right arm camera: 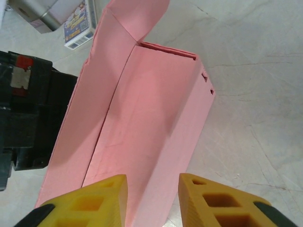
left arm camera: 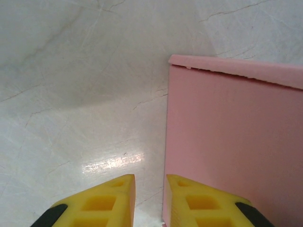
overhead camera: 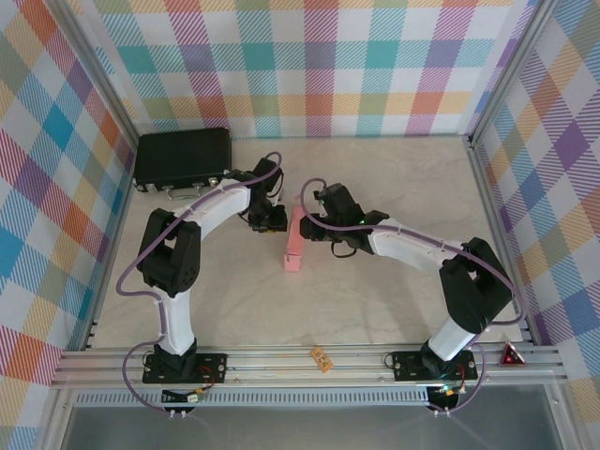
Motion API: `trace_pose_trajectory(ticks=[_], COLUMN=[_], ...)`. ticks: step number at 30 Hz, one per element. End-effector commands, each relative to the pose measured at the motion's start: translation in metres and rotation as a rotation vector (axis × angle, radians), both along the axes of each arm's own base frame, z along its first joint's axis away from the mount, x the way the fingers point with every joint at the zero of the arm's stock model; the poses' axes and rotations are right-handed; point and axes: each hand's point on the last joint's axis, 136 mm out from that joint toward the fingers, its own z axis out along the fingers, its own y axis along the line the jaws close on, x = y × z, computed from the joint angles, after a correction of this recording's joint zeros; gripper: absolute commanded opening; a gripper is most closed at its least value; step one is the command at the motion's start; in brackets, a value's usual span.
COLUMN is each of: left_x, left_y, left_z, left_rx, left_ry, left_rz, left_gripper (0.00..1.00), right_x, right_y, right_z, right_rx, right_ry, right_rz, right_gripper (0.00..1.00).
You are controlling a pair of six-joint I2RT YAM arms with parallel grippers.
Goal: Fold the paper box
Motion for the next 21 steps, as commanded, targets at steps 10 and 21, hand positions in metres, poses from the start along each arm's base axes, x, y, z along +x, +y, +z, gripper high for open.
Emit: trace_pose_trajectory(ticks=[10, 21], left_x=[-0.003, 0.000], left_y=[-0.008, -0.015], left_z=[0.005, 0.008], left_rx=[-0.035, -0.061], left_ry=[-0.006, -0.009], left_rz=[-0.018, -0.038], left_gripper=[0.24, 0.24], right_x=[0.004, -0.002], right_y=[0.021, 0.004], right_z=[-0.018, -0.042], right_rx=[0.046, -0.020], right_ry=[0.088, 0.157], right_rz=[0.037, -0.041], right_gripper=[0.41, 0.38])
